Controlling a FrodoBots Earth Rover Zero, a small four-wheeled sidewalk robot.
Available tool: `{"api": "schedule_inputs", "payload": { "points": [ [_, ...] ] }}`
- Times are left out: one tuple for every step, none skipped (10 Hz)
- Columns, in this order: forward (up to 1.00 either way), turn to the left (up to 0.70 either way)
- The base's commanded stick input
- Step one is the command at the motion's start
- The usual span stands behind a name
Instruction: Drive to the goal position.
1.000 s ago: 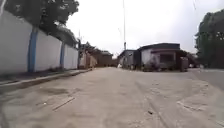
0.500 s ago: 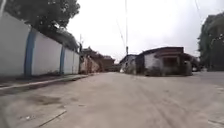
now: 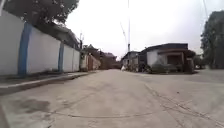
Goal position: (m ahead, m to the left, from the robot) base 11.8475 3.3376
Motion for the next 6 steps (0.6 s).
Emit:
{"api": "schedule_inputs", "payload": {
  "points": [
    [0.85,0.0],
    [0.85,0.04],
    [0.85,0.11],
    [0.85,0.32],
    [0.85,0.23],
    [0.85,0.0]
  ]
}}
